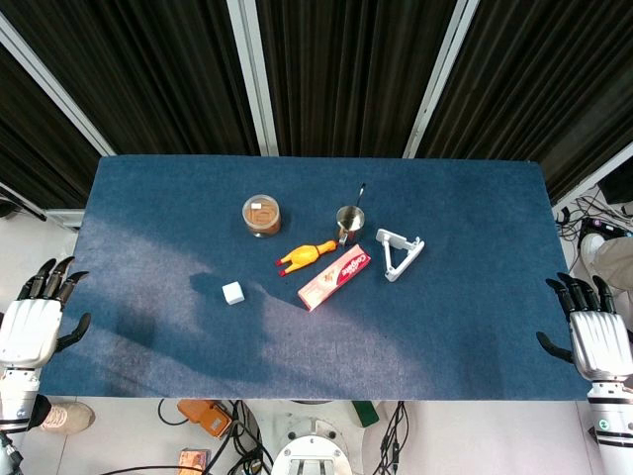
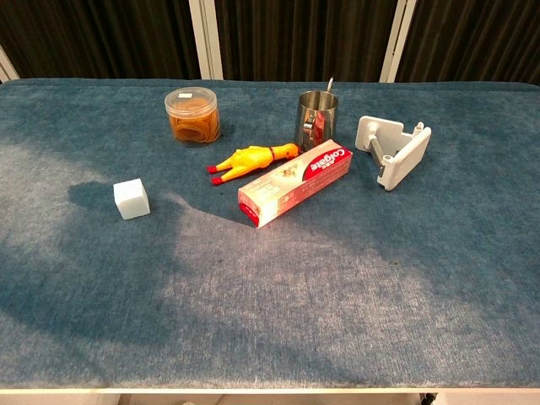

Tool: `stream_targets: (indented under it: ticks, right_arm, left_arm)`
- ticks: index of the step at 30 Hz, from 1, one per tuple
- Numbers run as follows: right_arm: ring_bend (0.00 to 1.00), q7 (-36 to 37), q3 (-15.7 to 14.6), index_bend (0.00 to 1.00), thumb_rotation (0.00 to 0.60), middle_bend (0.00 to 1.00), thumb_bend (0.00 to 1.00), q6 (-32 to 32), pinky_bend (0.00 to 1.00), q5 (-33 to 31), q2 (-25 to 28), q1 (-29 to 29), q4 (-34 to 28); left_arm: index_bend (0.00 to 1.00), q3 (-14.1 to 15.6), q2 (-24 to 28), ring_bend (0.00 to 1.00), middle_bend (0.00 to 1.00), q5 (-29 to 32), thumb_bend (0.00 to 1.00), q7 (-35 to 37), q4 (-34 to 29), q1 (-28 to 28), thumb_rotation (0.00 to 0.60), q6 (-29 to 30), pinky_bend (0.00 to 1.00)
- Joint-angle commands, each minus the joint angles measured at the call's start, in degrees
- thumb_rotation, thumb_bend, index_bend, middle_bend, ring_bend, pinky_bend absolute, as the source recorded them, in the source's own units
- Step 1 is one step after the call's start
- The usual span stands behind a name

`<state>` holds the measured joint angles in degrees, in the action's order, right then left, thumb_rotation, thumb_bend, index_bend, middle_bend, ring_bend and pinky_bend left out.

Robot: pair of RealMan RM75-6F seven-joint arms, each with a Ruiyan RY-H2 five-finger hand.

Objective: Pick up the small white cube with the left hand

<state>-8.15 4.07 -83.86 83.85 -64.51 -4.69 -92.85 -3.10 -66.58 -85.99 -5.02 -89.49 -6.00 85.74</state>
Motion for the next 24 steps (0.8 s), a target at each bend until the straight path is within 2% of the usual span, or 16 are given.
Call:
stream_targets:
  ticks: [1,11,24]
  right_arm:
    - [0.19,-0.09,-0.02,0.23,0.600,0.19,0.31,0.02,0.09,0.05,-0.01,-0.03,0.00]
    - [0.19,0.00,-0.09,0.23,0.600,0.19,0.31,-0.08,0.09,-0.13,0.06,0.18,-0.22]
    - [0.19,0.45,-0.25,0.23,0.600,0.19,0.31,-0.11,0.09,-0.05,0.22,0.38,-0.56]
  left_arm:
    - [0.21,0.11,-0.09,0.02,0.07,0.20,0.31,0.15,0.17,-0.15,0.600,-0.48,0.20]
    - [0.21,0.40,-0.32,0.03,0.07,-0.09,0.31,1.13,0.37,-0.38,0.600,-0.98,0.20]
    - [0.21,1.43,-3.03,0.03,0.07,-1.17,0.31,2.29,-1.23,-2.94,0.600,-5.62,0.20]
